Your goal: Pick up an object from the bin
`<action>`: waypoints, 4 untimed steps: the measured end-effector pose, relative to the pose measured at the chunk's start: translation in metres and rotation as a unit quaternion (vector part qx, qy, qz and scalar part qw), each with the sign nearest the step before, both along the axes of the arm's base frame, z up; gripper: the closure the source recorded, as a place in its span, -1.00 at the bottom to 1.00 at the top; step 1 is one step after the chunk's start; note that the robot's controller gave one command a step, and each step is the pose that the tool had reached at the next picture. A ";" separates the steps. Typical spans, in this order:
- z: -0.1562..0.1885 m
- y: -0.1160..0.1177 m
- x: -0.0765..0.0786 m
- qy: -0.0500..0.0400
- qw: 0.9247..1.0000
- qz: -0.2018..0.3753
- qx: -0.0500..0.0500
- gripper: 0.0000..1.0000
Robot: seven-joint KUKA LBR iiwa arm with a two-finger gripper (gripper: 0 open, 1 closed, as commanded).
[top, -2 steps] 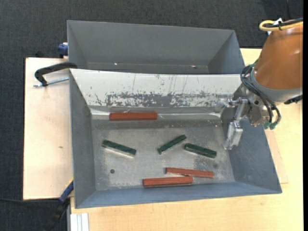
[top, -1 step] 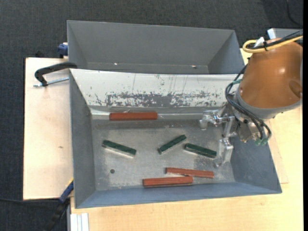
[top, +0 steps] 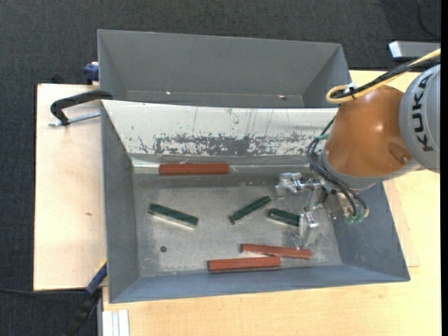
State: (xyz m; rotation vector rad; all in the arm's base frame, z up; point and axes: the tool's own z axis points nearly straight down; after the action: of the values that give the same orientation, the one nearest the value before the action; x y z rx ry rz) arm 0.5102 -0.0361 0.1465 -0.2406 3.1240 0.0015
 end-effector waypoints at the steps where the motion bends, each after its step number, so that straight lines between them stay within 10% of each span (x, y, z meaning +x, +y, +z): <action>1: -0.022 -0.004 -0.004 0.001 1.000 0.013 0.000 -1.00; 2: 0.009 -0.035 -0.012 0.006 1.000 -0.001 0.000 -1.00; 3: -0.012 -0.026 0.017 -0.003 1.000 0.025 -0.002 -1.00; 4: -0.075 -0.037 0.069 0.001 1.000 0.010 0.000 1.00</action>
Offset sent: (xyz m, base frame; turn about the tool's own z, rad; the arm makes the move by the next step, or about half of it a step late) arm -0.0165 -0.0668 0.0772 0.0555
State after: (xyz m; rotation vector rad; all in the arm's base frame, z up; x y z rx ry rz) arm 0.5788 -0.0728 0.0710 -0.2734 3.1238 0.0006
